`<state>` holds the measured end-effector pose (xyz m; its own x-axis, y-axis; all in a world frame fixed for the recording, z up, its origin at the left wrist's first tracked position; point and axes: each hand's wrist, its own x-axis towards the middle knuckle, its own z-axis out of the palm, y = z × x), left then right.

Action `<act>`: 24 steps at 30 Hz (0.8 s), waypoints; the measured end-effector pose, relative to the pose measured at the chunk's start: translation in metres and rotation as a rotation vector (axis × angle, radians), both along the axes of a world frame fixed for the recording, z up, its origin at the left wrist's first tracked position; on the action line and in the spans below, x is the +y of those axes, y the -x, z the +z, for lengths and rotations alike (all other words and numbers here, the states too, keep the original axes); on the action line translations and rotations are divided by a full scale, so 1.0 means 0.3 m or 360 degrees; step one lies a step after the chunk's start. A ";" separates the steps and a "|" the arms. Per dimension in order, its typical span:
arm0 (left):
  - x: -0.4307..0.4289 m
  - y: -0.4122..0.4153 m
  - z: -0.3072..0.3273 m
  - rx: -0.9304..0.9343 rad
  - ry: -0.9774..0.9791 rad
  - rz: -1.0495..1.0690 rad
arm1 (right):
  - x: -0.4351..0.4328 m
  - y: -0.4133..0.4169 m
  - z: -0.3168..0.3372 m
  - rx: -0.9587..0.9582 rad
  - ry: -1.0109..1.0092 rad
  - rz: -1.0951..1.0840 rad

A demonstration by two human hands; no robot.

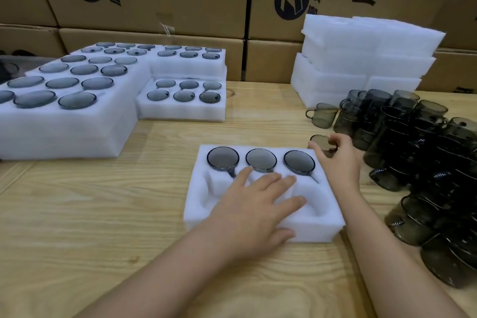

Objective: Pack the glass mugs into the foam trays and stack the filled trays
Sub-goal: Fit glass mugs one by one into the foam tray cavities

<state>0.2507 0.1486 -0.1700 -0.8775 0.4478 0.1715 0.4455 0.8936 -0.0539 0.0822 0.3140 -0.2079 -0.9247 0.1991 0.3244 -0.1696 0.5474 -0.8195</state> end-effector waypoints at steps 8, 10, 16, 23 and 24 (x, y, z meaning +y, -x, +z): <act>-0.113 0.103 -0.032 0.0043 0.0041 0.0150 | 0.014 -0.098 -0.012 0.0100 0.0370 -0.0011; -0.119 0.104 -0.028 0.0036 -0.0016 0.0139 | 0.008 -0.126 0.010 0.0154 0.0436 0.0010; -0.036 0.102 -0.014 0.0210 -0.0715 0.0172 | -0.038 -0.229 0.145 0.0362 0.0834 0.0447; 0.004 0.107 -0.016 0.0270 -0.1318 0.0337 | -0.137 -0.315 0.169 0.0182 0.0666 0.0865; 0.003 0.103 -0.017 0.0277 -0.1332 0.0329 | -0.136 -0.317 0.172 0.0145 0.0638 0.0880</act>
<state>0.2196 0.1496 -0.1750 -0.8580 -0.0499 0.5112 0.3166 0.7324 0.6028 0.1773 0.2731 -0.1565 -0.8975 -0.1731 0.4056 -0.4146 0.0179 -0.9098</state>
